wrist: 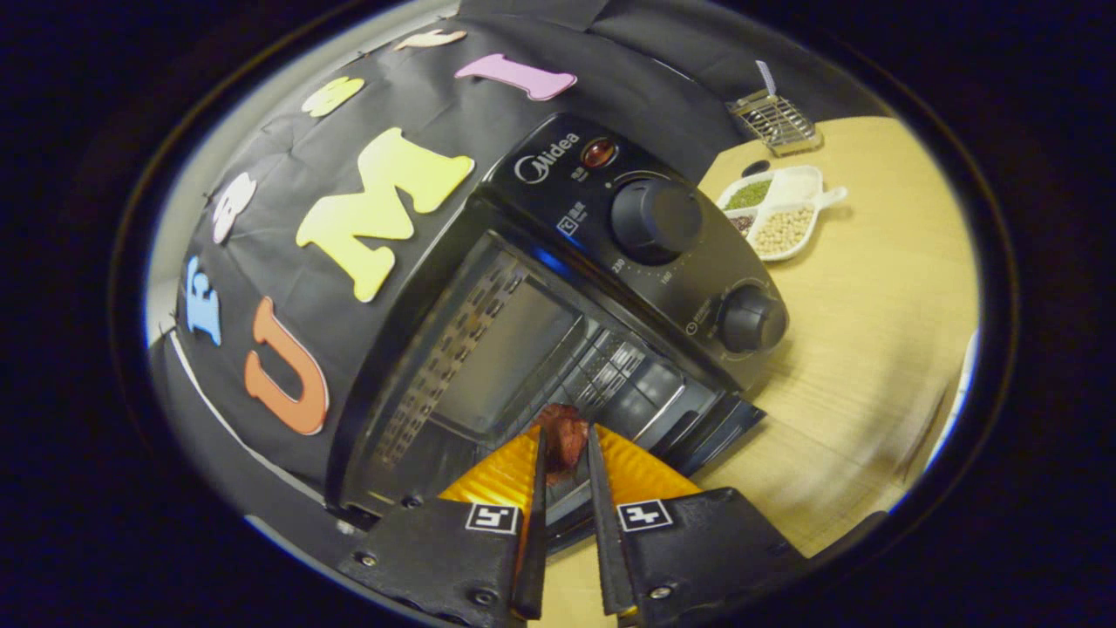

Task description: Open the toaster oven, put the food inside, and close the toaster oven door.

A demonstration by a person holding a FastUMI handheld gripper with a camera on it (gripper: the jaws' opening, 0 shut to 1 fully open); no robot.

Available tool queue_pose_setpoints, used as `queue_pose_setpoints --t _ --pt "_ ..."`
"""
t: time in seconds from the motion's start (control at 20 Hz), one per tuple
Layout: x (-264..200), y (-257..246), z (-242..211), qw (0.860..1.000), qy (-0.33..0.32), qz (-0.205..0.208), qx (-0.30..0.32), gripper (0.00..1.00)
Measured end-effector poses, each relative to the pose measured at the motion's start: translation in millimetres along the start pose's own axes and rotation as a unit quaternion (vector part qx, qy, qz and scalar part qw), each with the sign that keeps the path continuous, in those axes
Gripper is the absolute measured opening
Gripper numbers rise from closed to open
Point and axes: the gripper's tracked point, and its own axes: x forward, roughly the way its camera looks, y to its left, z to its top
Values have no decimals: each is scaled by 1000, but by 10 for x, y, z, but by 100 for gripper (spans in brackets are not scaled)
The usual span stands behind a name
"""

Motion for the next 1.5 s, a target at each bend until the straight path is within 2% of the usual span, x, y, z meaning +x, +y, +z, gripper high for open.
queue_pose_setpoints --t 0.05,0.2,0.3,0.5,0.65,0.8,0.95,1.15,1.35,1.5 --pt "-12 36 -1 1000 1 -1 -14 28" --pt "-81 30 98 997 -12 -25 -77 43" --pt "-147 94 220 991 -41 -25 -123 47" --pt "-435 210 259 974 -63 -36 -214 78" --pt "-735 266 210 962 -73 -34 -260 85" --pt "-1108 352 114 941 -89 -19 -327 97" --pt "-1447 278 -132 930 -73 -5 -360 97" --pt "-1801 -20 -492 919 -25 -26 -392 100" --pt "-1932 -212 -759 921 17 -33 -388 100" --pt "-1924 -379 -1026 916 62 -52 -393 100"
